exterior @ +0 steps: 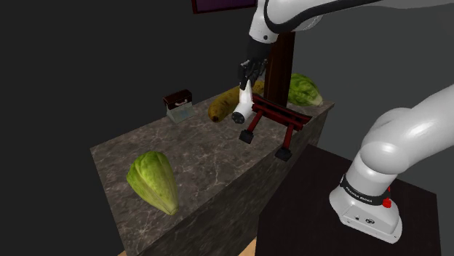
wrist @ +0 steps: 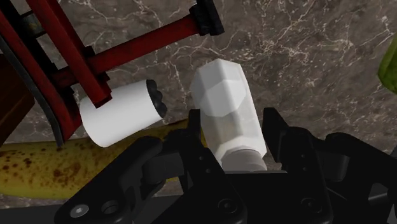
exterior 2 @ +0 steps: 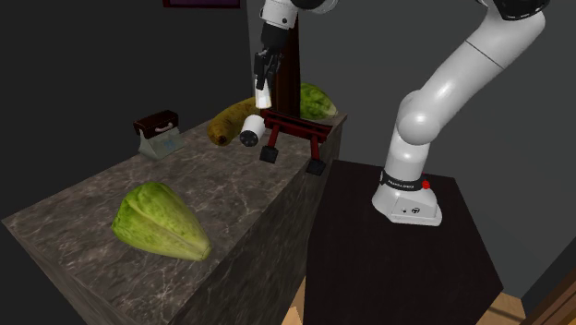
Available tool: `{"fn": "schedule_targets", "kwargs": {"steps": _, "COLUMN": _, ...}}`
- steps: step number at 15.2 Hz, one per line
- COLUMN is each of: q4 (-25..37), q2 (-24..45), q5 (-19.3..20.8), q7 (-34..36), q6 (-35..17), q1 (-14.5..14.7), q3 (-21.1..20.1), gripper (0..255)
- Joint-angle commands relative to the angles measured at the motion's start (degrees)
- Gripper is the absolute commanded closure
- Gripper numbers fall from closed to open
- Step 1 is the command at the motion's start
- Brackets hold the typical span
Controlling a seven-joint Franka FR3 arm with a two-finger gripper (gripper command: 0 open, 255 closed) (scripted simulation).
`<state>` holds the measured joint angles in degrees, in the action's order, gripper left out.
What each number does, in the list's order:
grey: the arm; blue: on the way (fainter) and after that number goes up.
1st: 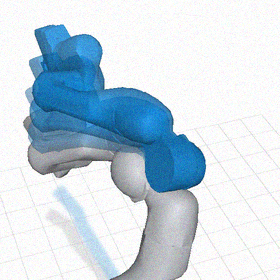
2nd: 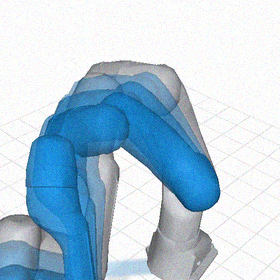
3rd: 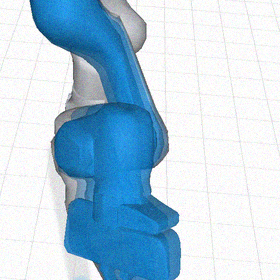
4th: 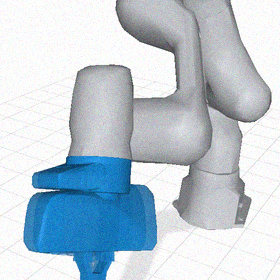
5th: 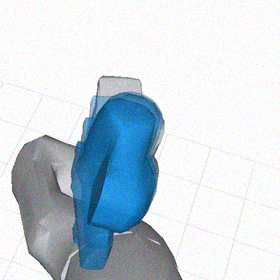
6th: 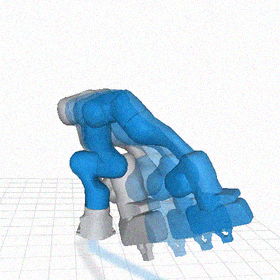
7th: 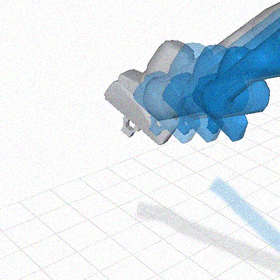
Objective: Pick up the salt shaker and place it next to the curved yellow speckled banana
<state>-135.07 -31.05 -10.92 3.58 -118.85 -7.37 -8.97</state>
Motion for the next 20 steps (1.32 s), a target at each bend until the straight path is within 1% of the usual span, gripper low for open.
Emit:
{"fn": "schedule_targets", "kwargs": {"steps": 1, "q4": -1.0, "q2": -0.9, "q5": 0.4, "q7": -2.9, "q6": 0.3, "q1": -0.8, "q3": 2.3, "gripper": 255}}
{"fn": "schedule_targets", "kwargs": {"steps": 4, "q4": -1.9, "q2": -2.0, "q5": 1.3, "q7": -7.2, "q6": 1.1, "q1": -2.1, "q3": 5.9, "gripper": 255}}
{"fn": "schedule_targets", "kwargs": {"steps": 20, "q4": -12.5, "q2": 0.4, "q5": -0.1, "q7": -9.0, "q6": -11.8, "q1": -1.5, "q3": 5.6, "gripper": 255}}
